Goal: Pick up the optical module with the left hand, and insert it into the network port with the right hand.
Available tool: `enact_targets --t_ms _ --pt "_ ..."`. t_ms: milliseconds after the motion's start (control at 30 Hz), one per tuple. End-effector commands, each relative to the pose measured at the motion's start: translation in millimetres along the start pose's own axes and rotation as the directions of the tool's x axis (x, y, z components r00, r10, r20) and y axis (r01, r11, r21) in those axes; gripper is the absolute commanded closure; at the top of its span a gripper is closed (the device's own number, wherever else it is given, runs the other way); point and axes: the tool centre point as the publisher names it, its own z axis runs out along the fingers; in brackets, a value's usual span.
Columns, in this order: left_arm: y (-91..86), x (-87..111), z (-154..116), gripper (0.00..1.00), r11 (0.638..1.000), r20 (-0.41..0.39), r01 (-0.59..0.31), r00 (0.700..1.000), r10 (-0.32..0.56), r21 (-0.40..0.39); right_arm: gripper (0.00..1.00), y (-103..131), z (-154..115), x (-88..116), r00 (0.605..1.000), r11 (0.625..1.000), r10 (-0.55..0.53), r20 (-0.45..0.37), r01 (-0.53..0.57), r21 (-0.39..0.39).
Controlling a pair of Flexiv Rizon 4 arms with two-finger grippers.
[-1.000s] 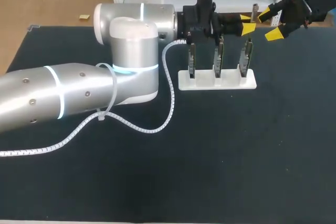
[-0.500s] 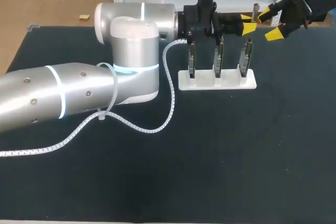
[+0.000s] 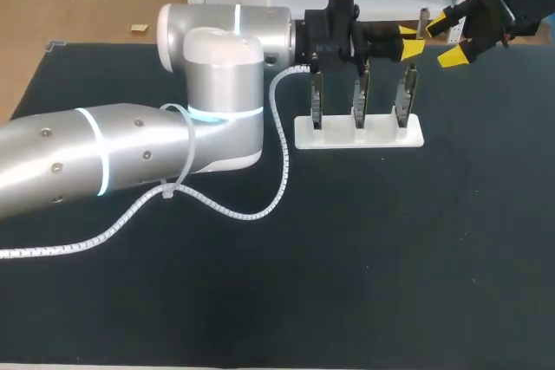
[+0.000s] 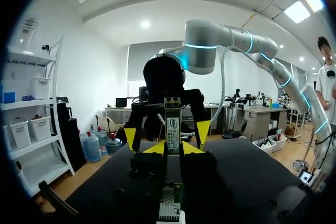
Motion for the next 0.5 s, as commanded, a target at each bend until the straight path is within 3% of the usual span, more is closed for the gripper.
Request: enact_targets --t_ms 33,500 --pt "3.1 -0.6 -0.1 1.0 1.0 -0.006 0.0 1.0 0.0 0.004 0.0 1.6 0.2 0.0 1.0 1.0 -0.001 0.0 0.001 0.004" --pt "4.2 1.5 2.7 1.0 1.0 -0.022 0.004 1.0 -0.003 0.021 0.0 1.6 0.2 0.0 1.0 1.0 -0.001 0.0 0.001 0.004"
